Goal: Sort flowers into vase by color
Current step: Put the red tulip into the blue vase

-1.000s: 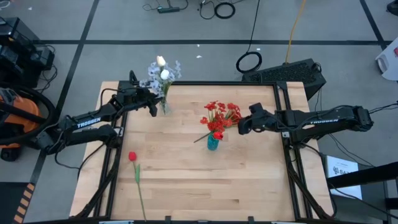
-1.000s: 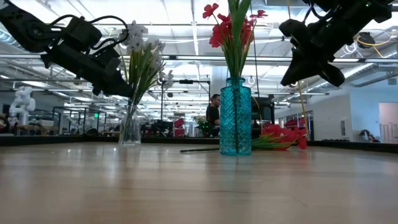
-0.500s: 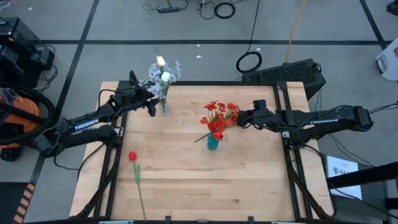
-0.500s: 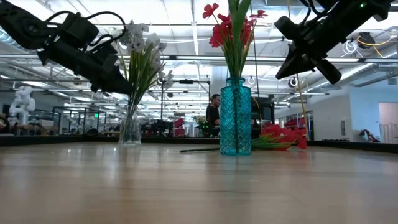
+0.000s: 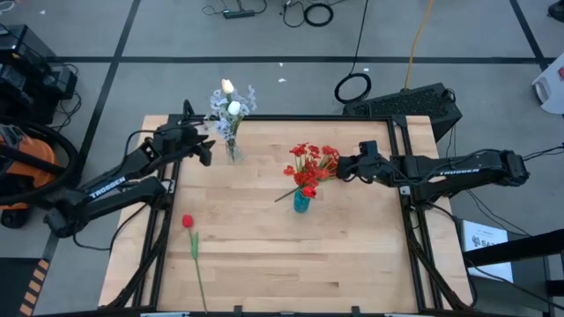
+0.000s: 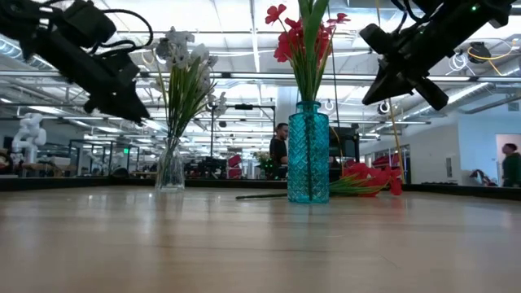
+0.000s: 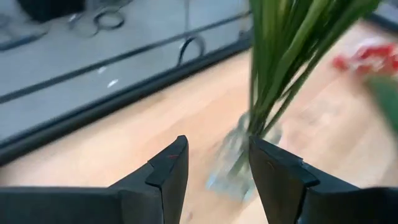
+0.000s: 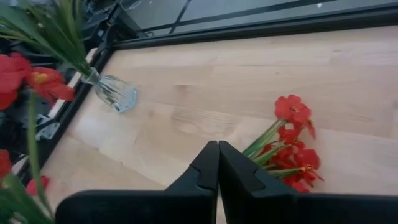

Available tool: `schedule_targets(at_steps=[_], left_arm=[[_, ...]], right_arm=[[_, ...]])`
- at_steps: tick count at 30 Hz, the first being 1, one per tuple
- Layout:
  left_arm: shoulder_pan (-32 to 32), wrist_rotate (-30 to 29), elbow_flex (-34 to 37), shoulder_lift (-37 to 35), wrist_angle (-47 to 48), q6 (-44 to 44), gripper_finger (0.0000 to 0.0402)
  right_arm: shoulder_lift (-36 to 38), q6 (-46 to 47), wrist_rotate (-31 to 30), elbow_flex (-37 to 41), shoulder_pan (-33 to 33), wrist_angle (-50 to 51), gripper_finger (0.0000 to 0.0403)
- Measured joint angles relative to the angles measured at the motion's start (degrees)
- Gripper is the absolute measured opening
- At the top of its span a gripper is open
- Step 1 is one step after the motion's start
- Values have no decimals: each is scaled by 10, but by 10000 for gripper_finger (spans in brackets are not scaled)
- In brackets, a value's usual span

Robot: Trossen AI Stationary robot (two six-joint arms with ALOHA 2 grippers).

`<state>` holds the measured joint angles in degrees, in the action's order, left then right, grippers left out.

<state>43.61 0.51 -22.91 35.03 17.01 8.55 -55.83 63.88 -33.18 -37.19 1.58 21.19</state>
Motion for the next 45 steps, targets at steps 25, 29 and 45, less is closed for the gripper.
schedule_targets(at_steps=[25, 29, 45], left_arm=[[-493, -127, -83, 218, 191, 700, 171], [-577, -126, -121, 251, 250, 833, 171], [-801, 82, -142, 346, 304, 1202, 171]], right_arm=[[0, -145, 126, 0, 94, 96, 2], [0, -173, 143, 0, 93, 121, 2], [0, -263, 218, 0, 92, 150, 2]])
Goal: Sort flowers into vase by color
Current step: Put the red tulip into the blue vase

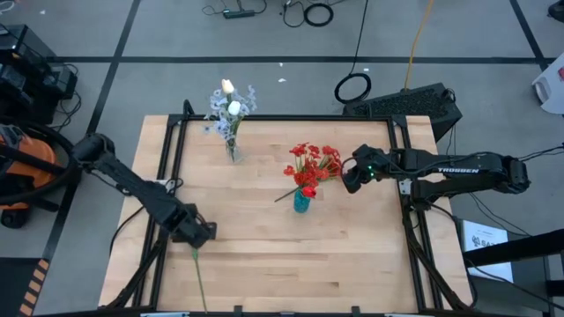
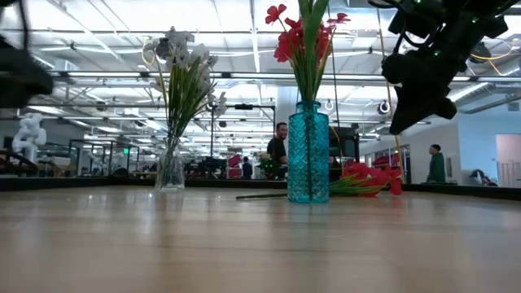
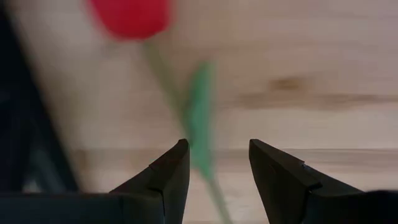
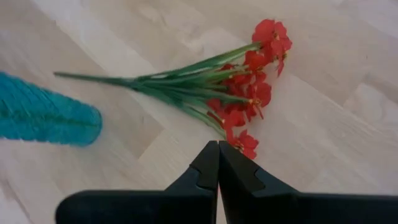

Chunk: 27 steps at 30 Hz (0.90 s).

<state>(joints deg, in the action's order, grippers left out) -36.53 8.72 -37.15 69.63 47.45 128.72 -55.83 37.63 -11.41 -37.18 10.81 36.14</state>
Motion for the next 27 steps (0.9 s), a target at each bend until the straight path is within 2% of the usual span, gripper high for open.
schedule_targets(at_steps=[6, 15, 18, 21, 23, 25, 27], left_arm=[[-45, 27, 0, 56, -14, 42, 171], [-50, 17, -2, 132, -99, 45, 162], [-48, 17, -2, 144, -121, 44, 121], [-38, 12, -1, 145, -141, 40, 47], [-34, -14, -3, 142, -146, 28, 17], [-26, -71, -11, 143, -156, 11, 16], [-10, -204, -22, 142, -192, -7, 16]], right_arm=[[0, -6, 13, 0, 0, 8, 2], [0, -6, 13, 0, 0, 7, 2], [0, -6, 13, 0, 0, 5, 2], [0, -6, 13, 0, 0, 5, 2], [0, -6, 13, 0, 0, 5, 2], [0, -6, 13, 0, 0, 5, 2], [0, -6, 13, 0, 0, 5, 2]])
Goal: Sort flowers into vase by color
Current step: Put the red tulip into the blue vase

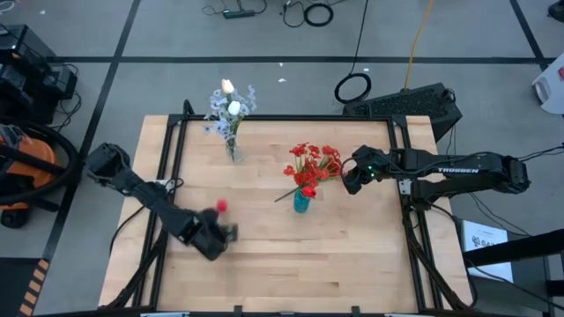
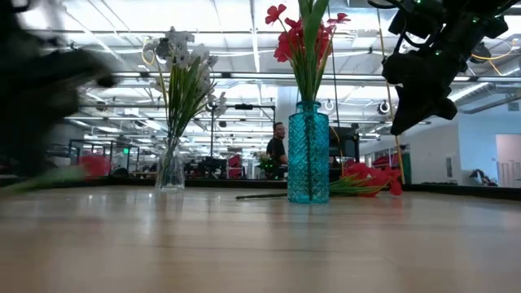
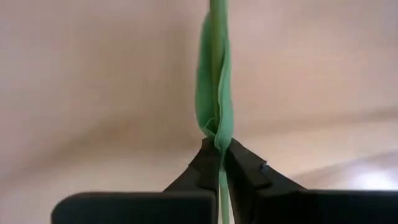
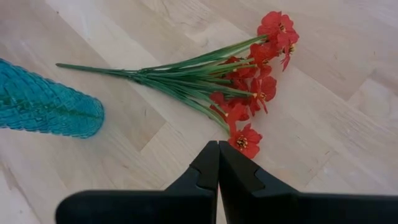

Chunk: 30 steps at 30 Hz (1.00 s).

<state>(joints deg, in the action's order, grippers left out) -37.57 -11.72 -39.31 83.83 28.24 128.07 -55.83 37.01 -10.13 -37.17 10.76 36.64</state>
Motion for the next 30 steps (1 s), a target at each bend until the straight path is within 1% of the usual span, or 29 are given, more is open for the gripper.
schedule_targets(at_steps=[2, 3, 5, 7, 9, 12, 13, 14, 17, 19, 20, 22, 23, 24, 26, 30], left_arm=[[10, -127, -2, -4, -41, -44, 15], [14, -181, 0, -3, -69, -87, 15], [31, -306, 0, -2, -146, -218, 15], [50, -418, -1, -4, -225, -383, 15], [64, -473, -1, -4, -312, -576, 14], [93, -510, 0, -23, -465, -890, 14], [104, -513, -1, -27, -516, -982, 14], [115, -512, -1, -32, -562, -1056, 14], [154, -484, 0, -57, -706, -1226, 13], [183, -429, -1, -71, -777, -1311, 13], [197, -383, -1, -74, -807, -1340, 13], [227, -283, -1, -77, -848, -1360, 13], [241, -242, -1, -79, -856, -1359, 13], [251, -213, -1, -80, -855, -1349, 13], [266, -191, -1, -79, -827, -1324, 13], [278, -182, 0, -78, -767, -1270, 13]], right_arm=[[0, 0, 0, 0, 0, 0, 2], [0, 0, 0, 0, 0, 0, 2], [0, 0, 0, 0, 0, -2, 2], [0, 0, 0, 0, 0, -5, 2], [0, 0, 0, 0, 0, -4, 2], [0, 14, 4, 0, 0, -4, 2], [0, 18, 11, 0, 0, -4, 2], [0, 25, 13, 0, -1, -4, 2], [0, 52, 13, 0, -10, -3, 2], [0, 68, 13, 0, -18, -3, 2], [0, 77, 13, 0, -23, -4, 2], [0, 94, 13, 0, -30, -3, 2], [0, 102, 13, 0, -34, -4, 2], [0, 108, 13, 0, -38, -4, 2], [0, 122, 13, 0, -44, -4, 2], [0, 144, 9, 0, -55, -4, 2]])
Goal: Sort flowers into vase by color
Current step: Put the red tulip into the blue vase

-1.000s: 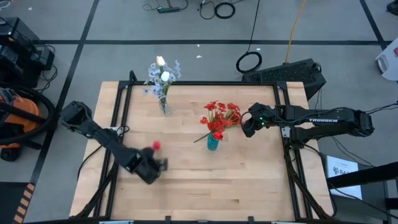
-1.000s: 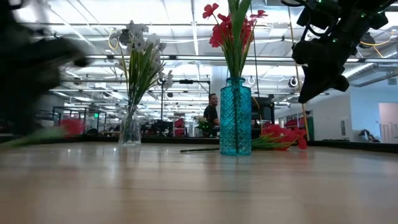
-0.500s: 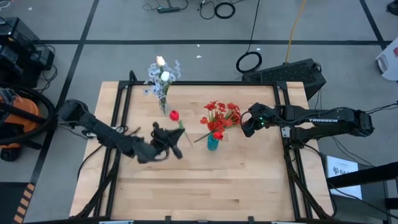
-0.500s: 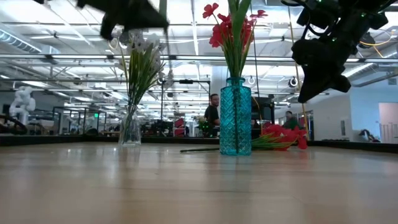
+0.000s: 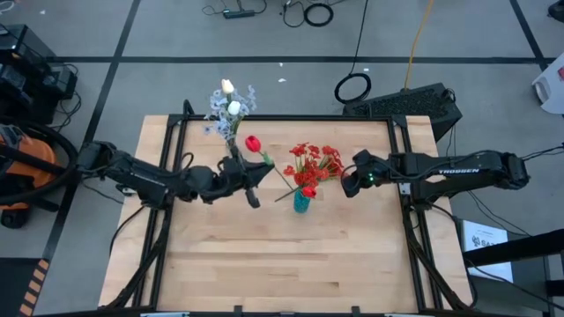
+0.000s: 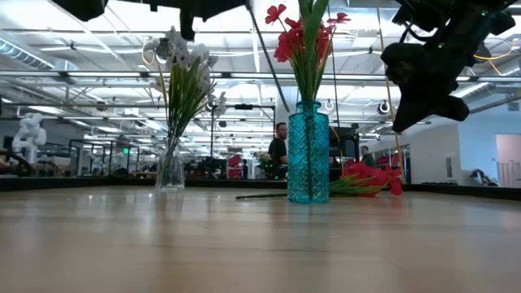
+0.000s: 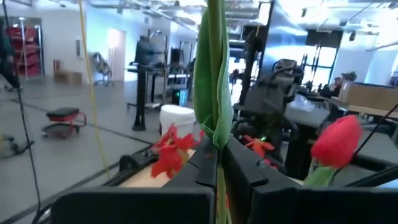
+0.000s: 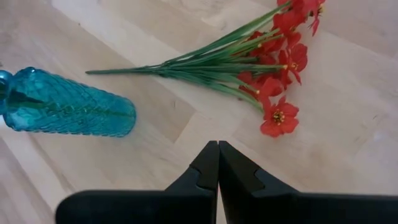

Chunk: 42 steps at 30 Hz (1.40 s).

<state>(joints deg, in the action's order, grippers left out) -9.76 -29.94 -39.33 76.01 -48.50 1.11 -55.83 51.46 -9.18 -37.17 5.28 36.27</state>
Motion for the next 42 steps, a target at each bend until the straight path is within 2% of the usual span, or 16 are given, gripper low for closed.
schedule_targets(at_steps=[5, 26, 36, 42], left_arm=[[5, 46, 0, 0, -10, 16, 13], [3, 73, 0, -1, -26, 17, 13], [4, 78, -71, 19, 87, -5, 13], [4, 89, -81, 34, 89, -16, 13]], right_arm=[[0, 21, -16, 0, -10, 0, 2], [0, 40, -17, 0, -11, -18, 2], [0, 40, -17, 0, -11, -18, 2], [0, 40, -17, 0, -11, -18, 2]])
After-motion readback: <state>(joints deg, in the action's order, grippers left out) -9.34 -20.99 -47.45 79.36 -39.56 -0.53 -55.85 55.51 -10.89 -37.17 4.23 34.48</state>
